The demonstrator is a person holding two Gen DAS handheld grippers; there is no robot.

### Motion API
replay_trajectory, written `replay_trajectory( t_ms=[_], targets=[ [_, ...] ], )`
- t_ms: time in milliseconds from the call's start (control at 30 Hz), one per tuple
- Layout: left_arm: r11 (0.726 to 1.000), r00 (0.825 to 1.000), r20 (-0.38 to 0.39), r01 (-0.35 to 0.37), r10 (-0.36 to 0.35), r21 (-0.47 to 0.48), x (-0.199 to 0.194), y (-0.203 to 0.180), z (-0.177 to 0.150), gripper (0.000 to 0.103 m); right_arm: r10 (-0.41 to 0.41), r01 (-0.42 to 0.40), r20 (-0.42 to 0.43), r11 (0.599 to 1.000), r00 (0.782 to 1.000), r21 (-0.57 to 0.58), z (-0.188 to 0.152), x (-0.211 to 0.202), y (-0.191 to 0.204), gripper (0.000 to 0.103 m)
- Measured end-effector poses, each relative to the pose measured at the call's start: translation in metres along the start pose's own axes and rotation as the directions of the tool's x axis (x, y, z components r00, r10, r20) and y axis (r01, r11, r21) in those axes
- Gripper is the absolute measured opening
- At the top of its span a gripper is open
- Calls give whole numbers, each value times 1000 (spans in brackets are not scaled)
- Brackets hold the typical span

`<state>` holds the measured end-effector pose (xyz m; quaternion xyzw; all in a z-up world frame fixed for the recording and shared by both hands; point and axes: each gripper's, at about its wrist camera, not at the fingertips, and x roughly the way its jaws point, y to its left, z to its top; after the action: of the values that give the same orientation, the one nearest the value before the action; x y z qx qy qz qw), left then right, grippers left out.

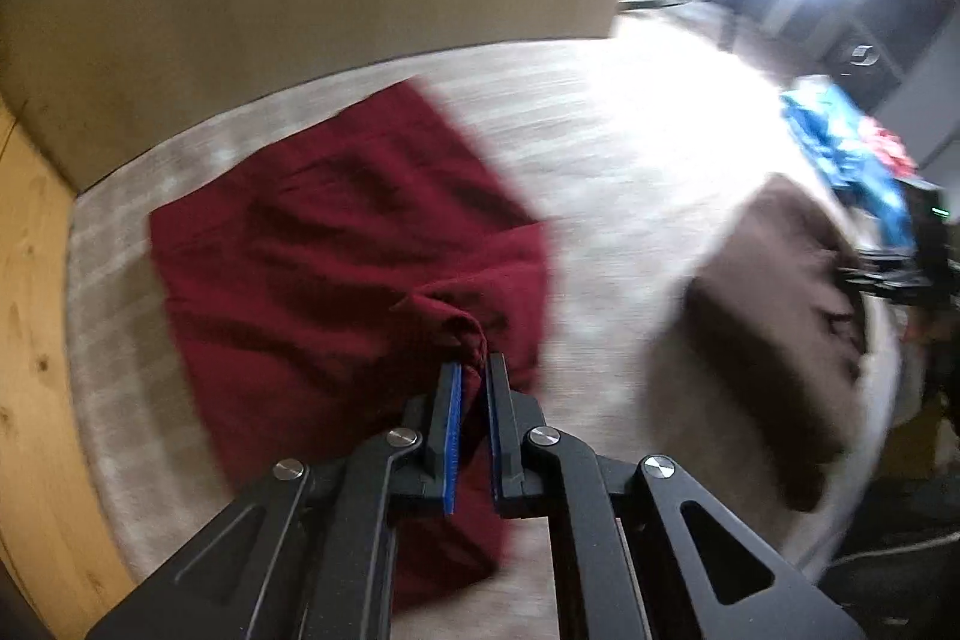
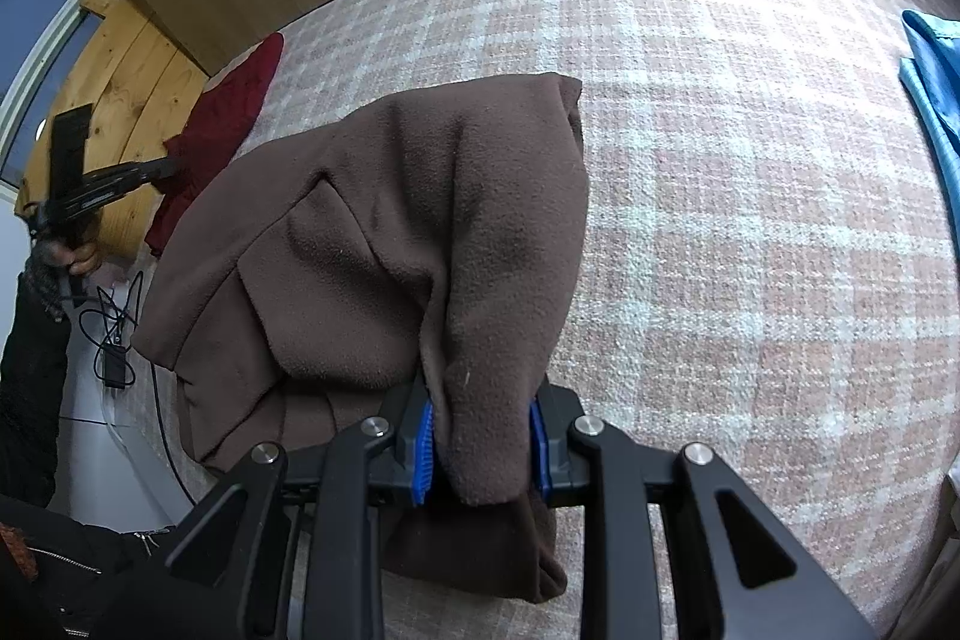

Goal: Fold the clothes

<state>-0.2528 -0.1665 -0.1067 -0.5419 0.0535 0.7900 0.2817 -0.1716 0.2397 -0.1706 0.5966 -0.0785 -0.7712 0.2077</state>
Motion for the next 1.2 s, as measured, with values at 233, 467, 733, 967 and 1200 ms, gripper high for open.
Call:
replay_trajectory(
  t_ms=[233,467,733,967,1200],
  targets=[
    [989,998,-33,56,-52,136,-17,-91,-29,30,7,-7,-2,1000,1000,-5,1,-1,0,25],
    [998,999,-8,40,-40,-44,-14,-61,-35,31,23,-23,0,1000,1000,-17,0,-2,-2,25],
    [968,986,9,163,-164,-190,4,-130,-61,40,38,-38,-13,998,999,-45,1,-4,-3,28],
    [976,1000,10,25,-23,-217,25,-182,-56,57,45,-47,-22,996,999,-79,2,-5,-7,33],
    [954,998,-66,-40,21,-299,62,-180,-61,56,65,-66,-29,997,997,-49,-2,-2,-22,57]
  ],
)
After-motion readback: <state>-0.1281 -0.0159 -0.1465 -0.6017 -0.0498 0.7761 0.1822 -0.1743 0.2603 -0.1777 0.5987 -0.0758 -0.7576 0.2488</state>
